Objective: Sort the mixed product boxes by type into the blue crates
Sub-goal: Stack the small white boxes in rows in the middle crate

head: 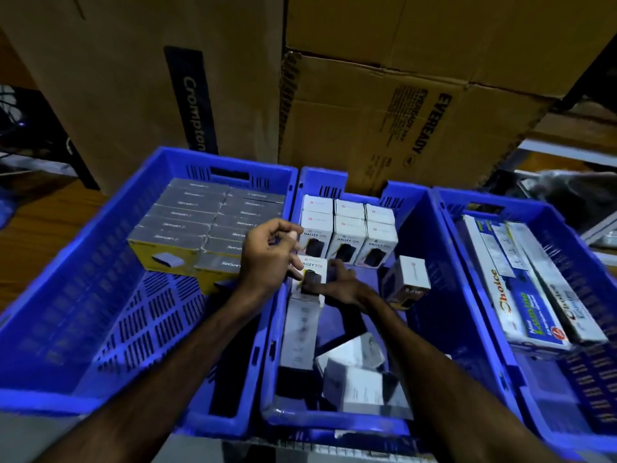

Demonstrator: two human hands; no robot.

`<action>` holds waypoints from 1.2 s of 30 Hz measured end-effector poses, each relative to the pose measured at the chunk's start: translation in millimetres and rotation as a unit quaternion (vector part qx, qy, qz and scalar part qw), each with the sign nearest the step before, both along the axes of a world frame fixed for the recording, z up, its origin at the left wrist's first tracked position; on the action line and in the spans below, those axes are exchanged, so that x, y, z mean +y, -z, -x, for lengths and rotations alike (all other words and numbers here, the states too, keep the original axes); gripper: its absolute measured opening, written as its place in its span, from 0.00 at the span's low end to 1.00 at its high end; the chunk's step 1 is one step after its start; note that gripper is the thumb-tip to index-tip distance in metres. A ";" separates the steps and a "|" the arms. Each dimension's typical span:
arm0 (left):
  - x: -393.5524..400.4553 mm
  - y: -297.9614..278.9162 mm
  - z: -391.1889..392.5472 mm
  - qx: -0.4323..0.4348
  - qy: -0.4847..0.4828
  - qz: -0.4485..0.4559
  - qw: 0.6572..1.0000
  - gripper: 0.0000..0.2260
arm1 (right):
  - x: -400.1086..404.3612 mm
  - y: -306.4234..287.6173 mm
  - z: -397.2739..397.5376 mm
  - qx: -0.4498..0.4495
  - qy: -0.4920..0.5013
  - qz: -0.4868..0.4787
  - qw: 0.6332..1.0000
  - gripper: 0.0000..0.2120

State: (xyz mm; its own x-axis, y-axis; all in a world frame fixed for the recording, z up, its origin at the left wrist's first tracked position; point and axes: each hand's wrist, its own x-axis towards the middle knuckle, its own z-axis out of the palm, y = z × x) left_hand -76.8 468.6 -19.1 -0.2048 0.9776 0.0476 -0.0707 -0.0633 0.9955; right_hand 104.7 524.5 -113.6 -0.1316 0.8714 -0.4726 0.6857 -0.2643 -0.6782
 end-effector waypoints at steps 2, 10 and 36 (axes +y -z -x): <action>0.7 1.5 1.7 0.004 -0.009 0.001 1.000 0.07 | 1.6 4.8 -1.5 0.041 0.011 -0.010 0.999 0.43; 2.7 4.7 3.4 0.016 -0.005 -0.001 1.000 0.08 | 5.5 -20.6 -23.1 0.121 -0.005 -0.065 0.990 0.26; -1.2 7.4 4.0 0.082 0.047 -0.003 0.995 0.05 | 11.6 0.0 9.6 -0.145 0.071 -0.212 0.964 0.18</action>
